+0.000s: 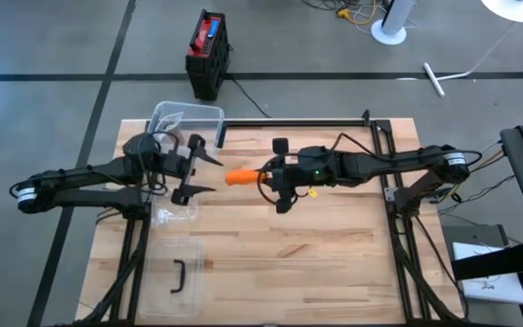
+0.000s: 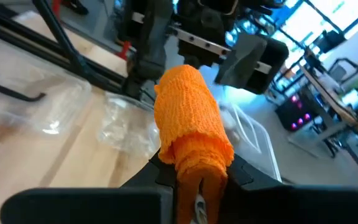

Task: Roll bandage
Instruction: Roll the orange bandage

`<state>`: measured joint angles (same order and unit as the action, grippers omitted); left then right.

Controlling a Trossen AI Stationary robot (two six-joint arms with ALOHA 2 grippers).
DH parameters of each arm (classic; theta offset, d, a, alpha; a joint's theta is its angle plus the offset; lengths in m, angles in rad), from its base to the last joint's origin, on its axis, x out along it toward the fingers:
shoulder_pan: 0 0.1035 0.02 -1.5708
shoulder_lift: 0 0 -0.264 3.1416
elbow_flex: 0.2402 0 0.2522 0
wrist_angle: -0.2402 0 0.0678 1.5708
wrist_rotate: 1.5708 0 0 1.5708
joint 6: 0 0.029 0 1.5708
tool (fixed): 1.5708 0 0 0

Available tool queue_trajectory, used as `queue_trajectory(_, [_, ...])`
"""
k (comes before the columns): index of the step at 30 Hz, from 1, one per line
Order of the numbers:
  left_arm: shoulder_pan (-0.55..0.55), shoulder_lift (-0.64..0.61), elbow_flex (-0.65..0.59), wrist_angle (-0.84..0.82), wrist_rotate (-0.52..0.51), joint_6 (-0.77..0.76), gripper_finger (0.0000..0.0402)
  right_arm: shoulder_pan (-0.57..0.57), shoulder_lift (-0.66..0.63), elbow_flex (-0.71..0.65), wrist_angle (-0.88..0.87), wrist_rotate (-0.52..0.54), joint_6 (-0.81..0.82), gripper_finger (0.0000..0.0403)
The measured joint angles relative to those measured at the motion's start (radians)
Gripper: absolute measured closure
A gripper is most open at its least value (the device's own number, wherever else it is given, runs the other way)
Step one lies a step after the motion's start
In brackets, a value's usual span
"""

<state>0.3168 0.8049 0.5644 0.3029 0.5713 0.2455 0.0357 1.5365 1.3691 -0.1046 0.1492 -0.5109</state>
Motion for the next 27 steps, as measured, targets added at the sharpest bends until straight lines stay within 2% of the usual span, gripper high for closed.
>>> queue_trajectory(1, [0.000,0.000,0.000,0.026,0.023,-0.009,0.0102,0.003,-0.002,0.000,0.005,-0.002,-0.001,0.0360])
queue_trajectory(5, [0.000,0.009,-0.001,0.100,0.012,-0.048,0.0083,0.001,-0.004,0.001,0.013,0.003,0.000,0.0360])
queue_trajectory(11, [0.001,0.074,-0.002,0.159,-0.003,-0.070,0.0077,-0.010,0.018,0.001,0.044,0.009,0.000,0.0360])
queue_trajectory(22, [0.000,0.159,-0.002,0.237,-0.038,-0.080,0.0111,-0.024,0.034,0.003,0.097,0.009,-0.022,0.0355])
queue_trajectory(27, [0.000,0.159,-0.002,0.250,-0.038,-0.082,0.0143,-0.035,0.040,0.002,0.092,0.009,0.005,0.0353])
